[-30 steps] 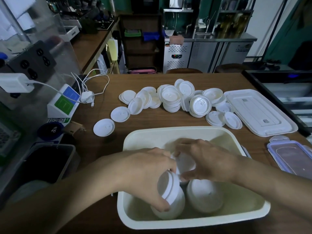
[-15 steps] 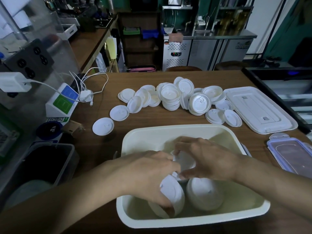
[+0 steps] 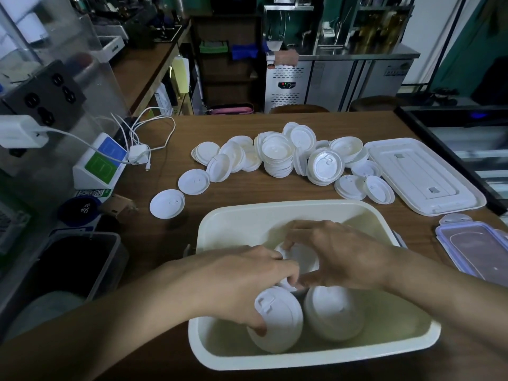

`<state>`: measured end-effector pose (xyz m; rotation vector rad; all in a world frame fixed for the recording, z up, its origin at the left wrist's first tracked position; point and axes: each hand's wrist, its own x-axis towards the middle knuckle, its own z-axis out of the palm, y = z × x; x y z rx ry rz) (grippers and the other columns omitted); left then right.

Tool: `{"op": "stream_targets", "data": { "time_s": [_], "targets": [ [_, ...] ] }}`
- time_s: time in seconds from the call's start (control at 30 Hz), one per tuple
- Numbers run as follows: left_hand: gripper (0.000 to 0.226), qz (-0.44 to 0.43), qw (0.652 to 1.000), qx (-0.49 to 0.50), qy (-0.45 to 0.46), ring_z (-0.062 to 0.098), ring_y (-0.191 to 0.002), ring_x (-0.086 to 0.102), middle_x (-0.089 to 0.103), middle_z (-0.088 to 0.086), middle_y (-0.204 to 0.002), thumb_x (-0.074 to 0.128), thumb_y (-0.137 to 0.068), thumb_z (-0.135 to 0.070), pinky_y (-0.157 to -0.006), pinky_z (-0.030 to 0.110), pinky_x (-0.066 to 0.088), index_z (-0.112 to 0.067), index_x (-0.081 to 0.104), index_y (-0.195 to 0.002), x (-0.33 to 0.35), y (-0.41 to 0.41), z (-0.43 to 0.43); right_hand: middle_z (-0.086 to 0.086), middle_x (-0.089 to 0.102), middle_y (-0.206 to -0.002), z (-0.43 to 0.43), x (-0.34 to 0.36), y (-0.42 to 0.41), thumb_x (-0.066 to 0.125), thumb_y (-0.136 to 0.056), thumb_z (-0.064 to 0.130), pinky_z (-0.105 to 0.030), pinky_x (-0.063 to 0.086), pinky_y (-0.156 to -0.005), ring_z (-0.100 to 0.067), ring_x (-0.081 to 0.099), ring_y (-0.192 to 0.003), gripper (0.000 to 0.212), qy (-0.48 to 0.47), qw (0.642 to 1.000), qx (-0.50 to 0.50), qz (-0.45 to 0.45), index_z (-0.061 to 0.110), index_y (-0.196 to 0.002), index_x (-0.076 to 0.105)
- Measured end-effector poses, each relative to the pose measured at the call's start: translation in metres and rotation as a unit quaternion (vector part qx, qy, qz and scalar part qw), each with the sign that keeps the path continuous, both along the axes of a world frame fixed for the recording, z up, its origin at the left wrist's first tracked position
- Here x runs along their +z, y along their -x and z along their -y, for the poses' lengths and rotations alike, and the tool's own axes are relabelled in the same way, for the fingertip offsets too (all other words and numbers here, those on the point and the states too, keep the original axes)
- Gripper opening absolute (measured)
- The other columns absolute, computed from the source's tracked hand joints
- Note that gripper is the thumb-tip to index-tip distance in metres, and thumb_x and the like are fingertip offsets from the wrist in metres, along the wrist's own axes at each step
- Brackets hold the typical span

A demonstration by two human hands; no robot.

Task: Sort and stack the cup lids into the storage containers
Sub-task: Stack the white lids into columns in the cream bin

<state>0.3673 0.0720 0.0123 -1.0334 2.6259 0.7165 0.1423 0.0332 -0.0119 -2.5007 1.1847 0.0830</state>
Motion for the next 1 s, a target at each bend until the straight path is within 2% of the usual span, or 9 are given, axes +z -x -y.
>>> {"op": "stream_targets", "data": {
  "time_s": [0.1,0.23,0.4,0.5,0.63,0.77,0.87,0.93,1.0],
  "targets": [
    [0.050,-0.021,1.000,-0.010,0.004,0.005,-0.104,0.046,0.046,-0.019,-0.115,0.081,-0.084,-0.040,-0.076,0.030,0.049,-0.040,0.052,-0.124,0.000,0.002,0.002,0.029,0.051,-0.130,0.005,0.002,0.009,0.077,-0.076,0.056,-0.025,0.046,-0.095,-0.002,0.053,-0.120,0.061,-0.018,1.000,0.003,-0.013,0.048,-0.132,0.054],
    [0.042,-0.031,0.999,-0.025,0.008,-0.001,-0.095,0.042,0.044,-0.022,-0.111,0.074,-0.092,-0.039,-0.076,0.024,0.041,-0.039,0.064,-0.133,-0.004,0.005,0.006,0.030,0.051,-0.132,0.008,0.004,0.014,0.080,-0.080,0.050,-0.019,0.038,-0.087,-0.001,0.048,-0.117,0.064,-0.044,0.999,-0.004,-0.012,0.051,-0.137,0.053],
    [0.042,-0.012,0.999,-0.038,0.001,0.010,-0.110,0.051,0.053,-0.012,-0.114,0.070,-0.093,-0.047,-0.086,0.039,0.051,-0.037,0.066,-0.133,-0.004,0.006,0.006,0.028,0.054,-0.125,0.006,0.001,0.015,0.081,-0.079,0.048,-0.017,0.037,-0.082,-0.001,0.051,-0.111,0.061,-0.045,0.999,-0.013,0.004,0.050,-0.134,0.056],
    [0.052,-0.004,0.999,-0.042,-0.015,0.010,-0.112,0.050,0.054,-0.012,-0.116,0.078,-0.084,-0.055,-0.085,0.040,0.051,-0.035,0.067,-0.130,0.000,0.005,0.006,0.028,0.054,-0.124,0.005,0.002,0.016,0.081,-0.081,0.047,-0.007,0.032,-0.079,0.003,0.050,-0.108,0.058,-0.044,0.999,-0.012,0.011,0.048,-0.134,0.057],
    [0.061,-0.003,0.999,-0.041,-0.003,0.012,-0.111,0.050,0.050,-0.014,-0.117,0.081,-0.081,-0.054,-0.086,0.042,0.052,-0.041,0.060,-0.136,-0.003,0.006,0.006,0.029,0.051,-0.123,0.004,0.003,0.015,0.082,-0.080,0.044,-0.005,0.031,-0.074,0.009,0.047,-0.099,0.059,-0.041,0.999,-0.012,0.020,0.048,-0.134,0.059],
    [0.063,-0.010,0.999,-0.037,0.001,0.010,-0.110,0.050,0.048,-0.016,-0.118,0.084,-0.079,-0.050,-0.088,0.041,0.051,-0.044,0.056,-0.135,-0.005,0.005,0.006,0.028,0.050,-0.124,0.002,0.006,0.013,0.083,-0.081,0.041,0.000,0.031,-0.074,0.028,0.041,-0.090,0.059,-0.040,0.999,-0.004,0.022,0.045,-0.135,0.060],
    [0.062,-0.013,0.999,-0.043,0.014,0.009,-0.105,0.049,0.046,-0.016,-0.115,0.086,-0.077,-0.046,-0.085,0.041,0.050,-0.043,0.055,-0.131,-0.008,0.006,0.003,0.028,0.049,-0.126,0.000,0.007,0.012,0.082,-0.082,0.039,0.002,0.030,-0.075,0.034,0.036,-0.089,0.059,-0.037,0.999,-0.002,0.017,0.043,-0.136,0.060],
    [0.058,-0.013,0.999,-0.048,0.022,0.010,-0.104,0.049,0.046,-0.015,-0.114,0.086,-0.078,-0.043,-0.084,0.041,0.050,-0.041,0.056,-0.127,-0.011,0.008,0.000,0.030,0.046,-0.123,0.000,0.006,0.012,0.083,-0.081,0.040,0.003,0.030,-0.074,0.033,0.036,-0.089,0.059,-0.030,0.999,-0.003,0.013,0.043,-0.135,0.060],
    [0.054,-0.013,0.998,-0.050,0.027,0.011,-0.104,0.049,0.046,-0.014,-0.113,0.085,-0.079,-0.040,-0.084,0.041,0.050,-0.038,0.057,-0.125,-0.012,0.009,-0.001,0.030,0.047,-0.121,0.001,0.005,0.012,0.083,-0.080,0.042,0.001,0.031,-0.074,0.021,0.042,-0.091,0.059,-0.023,1.000,-0.002,0.008,0.043,-0.134,0.060]
  ]
}}
